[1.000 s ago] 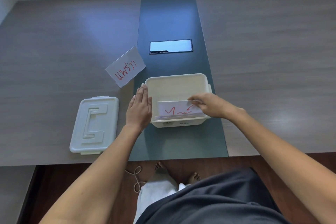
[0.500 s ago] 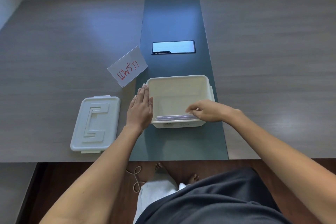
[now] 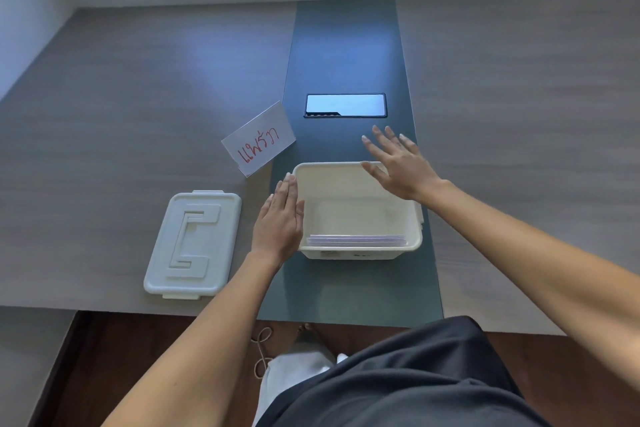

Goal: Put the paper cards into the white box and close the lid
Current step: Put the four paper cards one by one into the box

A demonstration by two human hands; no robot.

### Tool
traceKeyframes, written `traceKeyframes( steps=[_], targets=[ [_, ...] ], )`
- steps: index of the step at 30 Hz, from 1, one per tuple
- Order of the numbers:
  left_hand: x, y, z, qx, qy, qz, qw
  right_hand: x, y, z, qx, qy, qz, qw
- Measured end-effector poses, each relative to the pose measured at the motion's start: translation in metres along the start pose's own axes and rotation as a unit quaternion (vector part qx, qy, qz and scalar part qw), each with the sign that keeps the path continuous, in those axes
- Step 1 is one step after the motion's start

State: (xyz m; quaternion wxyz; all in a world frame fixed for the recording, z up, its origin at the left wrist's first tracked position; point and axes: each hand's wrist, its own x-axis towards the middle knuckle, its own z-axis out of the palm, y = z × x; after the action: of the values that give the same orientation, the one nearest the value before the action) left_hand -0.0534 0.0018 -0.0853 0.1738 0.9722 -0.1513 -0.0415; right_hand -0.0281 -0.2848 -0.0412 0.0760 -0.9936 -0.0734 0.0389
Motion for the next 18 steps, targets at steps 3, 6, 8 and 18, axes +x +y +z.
traceKeyframes(
  steps=[3,6,8,18],
  targets=[
    [0.0,0.0,0.0,0.004,0.003,0.004,1.0,0.022,0.003,0.0,-0.017,-0.006,0.011,1.0],
    [-0.001,0.001,0.0,0.005,0.009,0.004,1.0,0.045,0.001,-0.001,-0.029,-0.017,0.013,0.999],
    [-0.001,0.001,0.0,0.002,0.014,-0.002,1.0,0.064,-0.003,-0.001,-0.043,-0.037,0.001,0.998],
    [-0.002,0.002,0.001,-0.012,0.021,-0.009,1.0,0.16,-0.043,-0.006,-0.088,-0.068,-0.073,0.991]
  ],
)
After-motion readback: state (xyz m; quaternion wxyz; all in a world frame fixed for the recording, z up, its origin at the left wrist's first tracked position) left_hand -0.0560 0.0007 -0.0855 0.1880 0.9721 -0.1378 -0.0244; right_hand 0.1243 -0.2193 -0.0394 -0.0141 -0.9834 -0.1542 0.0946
